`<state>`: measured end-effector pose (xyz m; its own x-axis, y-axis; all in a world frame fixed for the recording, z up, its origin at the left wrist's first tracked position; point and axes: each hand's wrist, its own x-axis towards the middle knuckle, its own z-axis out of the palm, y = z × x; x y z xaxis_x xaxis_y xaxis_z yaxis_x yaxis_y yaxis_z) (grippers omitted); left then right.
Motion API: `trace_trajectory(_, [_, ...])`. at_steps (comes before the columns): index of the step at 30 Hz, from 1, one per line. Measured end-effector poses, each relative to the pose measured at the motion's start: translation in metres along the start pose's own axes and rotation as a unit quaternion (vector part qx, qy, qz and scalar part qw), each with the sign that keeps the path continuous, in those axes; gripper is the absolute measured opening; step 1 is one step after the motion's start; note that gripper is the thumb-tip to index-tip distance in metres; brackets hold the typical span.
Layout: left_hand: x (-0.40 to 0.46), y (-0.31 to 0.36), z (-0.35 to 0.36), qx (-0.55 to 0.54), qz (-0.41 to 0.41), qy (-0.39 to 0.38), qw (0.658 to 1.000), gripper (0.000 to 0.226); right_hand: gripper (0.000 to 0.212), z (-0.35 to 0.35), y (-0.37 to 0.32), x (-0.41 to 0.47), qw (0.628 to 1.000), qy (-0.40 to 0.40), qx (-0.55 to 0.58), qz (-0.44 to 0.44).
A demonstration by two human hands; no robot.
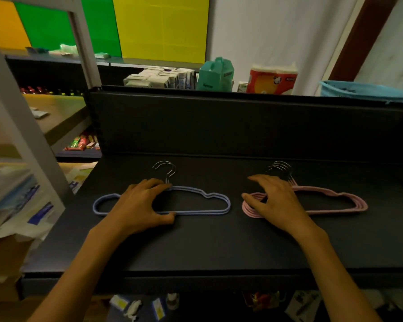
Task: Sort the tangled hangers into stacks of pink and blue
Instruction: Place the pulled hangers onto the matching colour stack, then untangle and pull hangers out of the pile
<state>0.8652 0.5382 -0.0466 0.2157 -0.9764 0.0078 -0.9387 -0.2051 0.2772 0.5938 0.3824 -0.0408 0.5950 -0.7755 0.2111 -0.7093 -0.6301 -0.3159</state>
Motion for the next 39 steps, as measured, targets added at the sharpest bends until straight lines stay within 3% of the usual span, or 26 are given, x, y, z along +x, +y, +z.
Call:
trace_trajectory(8, [0.009,0.008,-0.006,0.049,-0.007,-0.014,0.999,0.087,0.059,-0.006,-0.010,-0.009,1.000,0.012,-0.017,0.005])
trace_trajectory(16, [0.036,0.079,-0.010,0.070,0.040,0.065,0.995,0.077,0.058,-0.032,0.014,-0.032,0.998,0.041,-0.029,0.033])
trace_trajectory(29, [0.080,0.308,0.050,0.073,0.159,0.070,0.982,0.075,0.056,-0.118,0.192,-0.142,0.982,0.129,-0.070,0.116])
trace_trajectory(39, [0.093,0.500,0.115,0.053,0.258,0.080,0.961,0.072,0.054,-0.182,0.350,-0.250,0.966,0.135,-0.103,0.195])
